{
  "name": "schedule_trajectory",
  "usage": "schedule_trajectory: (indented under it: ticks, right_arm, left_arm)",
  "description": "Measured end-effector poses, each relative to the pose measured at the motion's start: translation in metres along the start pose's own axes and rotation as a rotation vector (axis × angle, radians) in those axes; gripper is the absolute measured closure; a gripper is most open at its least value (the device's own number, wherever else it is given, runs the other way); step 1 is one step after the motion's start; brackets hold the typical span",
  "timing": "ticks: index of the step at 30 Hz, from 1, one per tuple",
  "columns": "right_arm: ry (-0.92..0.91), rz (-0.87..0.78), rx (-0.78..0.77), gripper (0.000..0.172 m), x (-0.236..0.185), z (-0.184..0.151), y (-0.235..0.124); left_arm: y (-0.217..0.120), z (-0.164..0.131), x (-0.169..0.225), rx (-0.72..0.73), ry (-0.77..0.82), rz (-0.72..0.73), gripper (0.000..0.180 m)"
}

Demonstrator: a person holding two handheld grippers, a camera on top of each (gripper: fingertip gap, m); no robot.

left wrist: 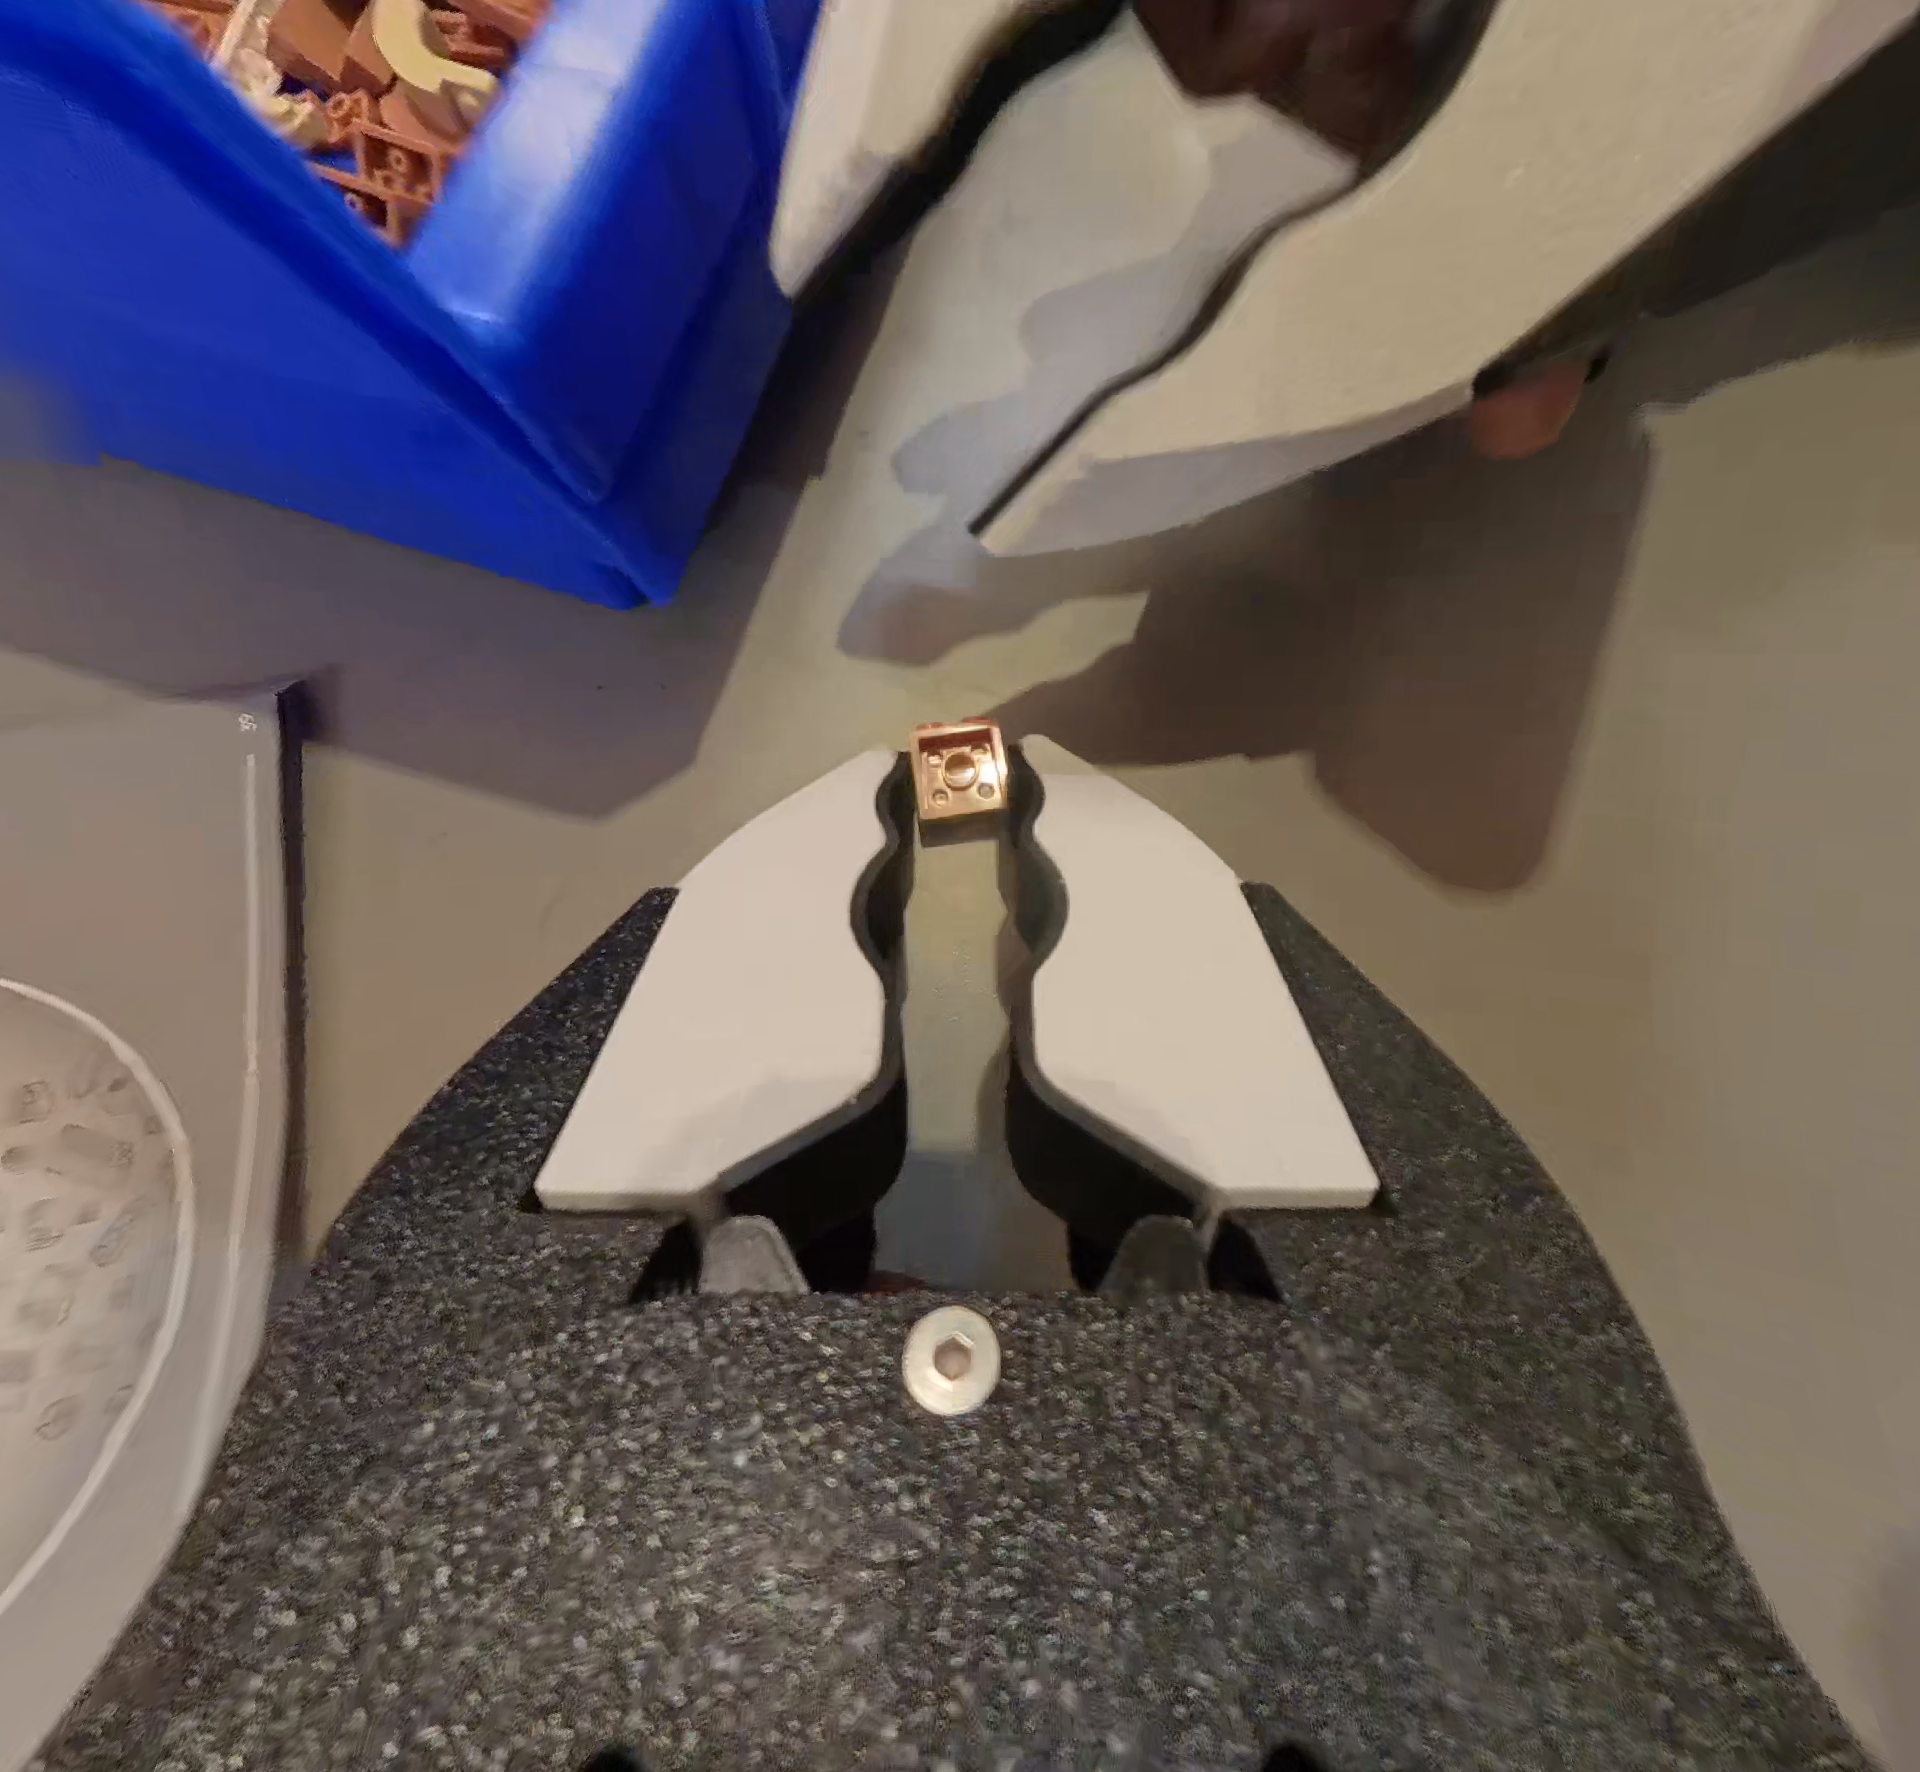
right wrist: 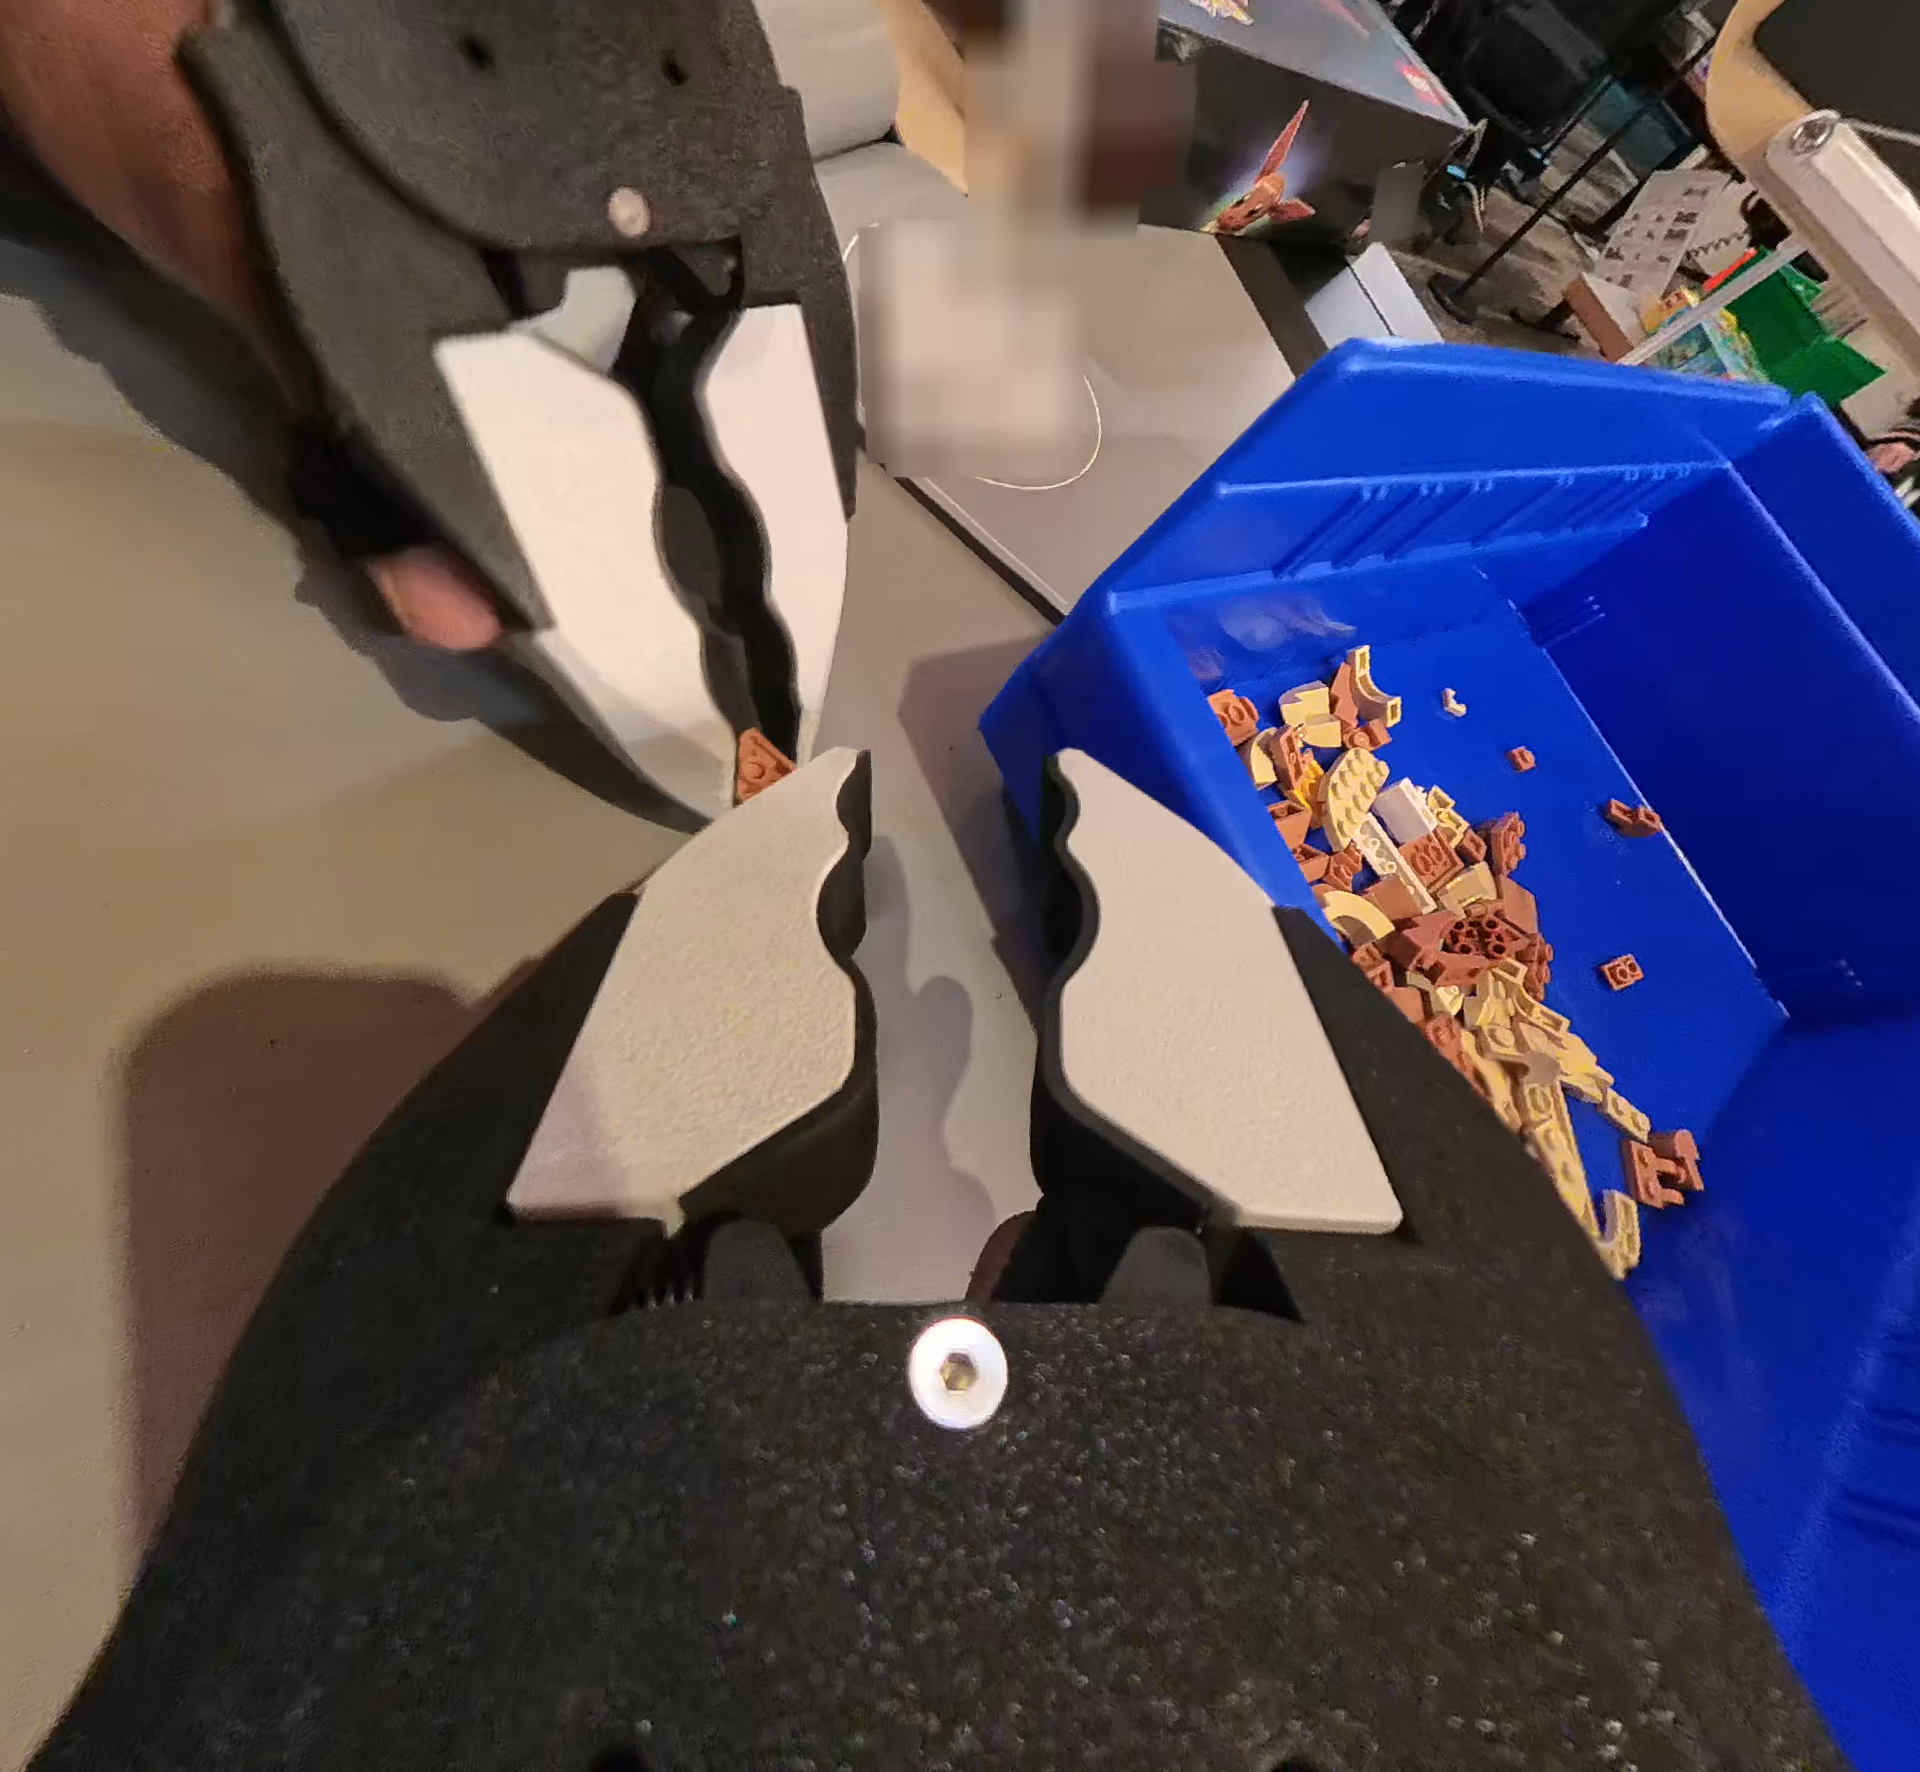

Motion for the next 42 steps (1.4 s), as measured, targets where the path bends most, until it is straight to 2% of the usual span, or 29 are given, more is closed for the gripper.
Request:
schedule_trajectory:
  ticks: [6, 9, 11, 22, 33, 37, 42]
  right_arm:
    - [-0.035, -0.02, 0.143, 0.141, 0.002, 0.013, -0.012]
    - [-0.042, -0.045, 0.223, 0.141, 0.002, 0.021, -0.017]
    - [-0.046, -0.062, 0.255, 0.141, 0.0, 0.025, -0.019]
    - [-0.026, -0.122, 0.332, 0.141, -0.005, 0.034, -0.02]
    - [-0.024, -0.122, 0.357, 0.142, -0.009, 0.039, -0.02]
    - [-0.035, -0.125, 0.368, 0.153, -0.01, 0.038, -0.02]
    - [-0.057, -0.086, 0.36, 0.153, -0.008, 0.036, -0.023]
  left_arm:
    - [-0.037, 0.023, -0.026, 0.585, -0.661, -0.456, 0.164]
    - [-0.05, 0.028, -0.037, 0.84, -0.882, -0.671, 0.164]
    - [-0.053, 0.029, -0.038, 0.917, -0.936, -0.714, 0.164]
    - [-0.05, 0.034, -0.031, 0.995, -1.021, -0.793, 0.165]
    - [-0.039, 0.04, -0.014, 0.949, -1.026, -0.862, 0.165]
    - [-0.035, 0.041, -0.01, 0.92, -1.014, -0.876, 0.164]
    - [-0.038, 0.041, -0.014, 0.876, -0.933, -0.811, 0.162]
Point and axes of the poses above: each gripper's, where its closed fingertips meet, y out along the fingers, z out of its top, x = y × z across the jaws, the point moved 6 cm from there along -y, back along the fingers, and after that the axes turned 7 degrees about y, right-handed, at the moved point
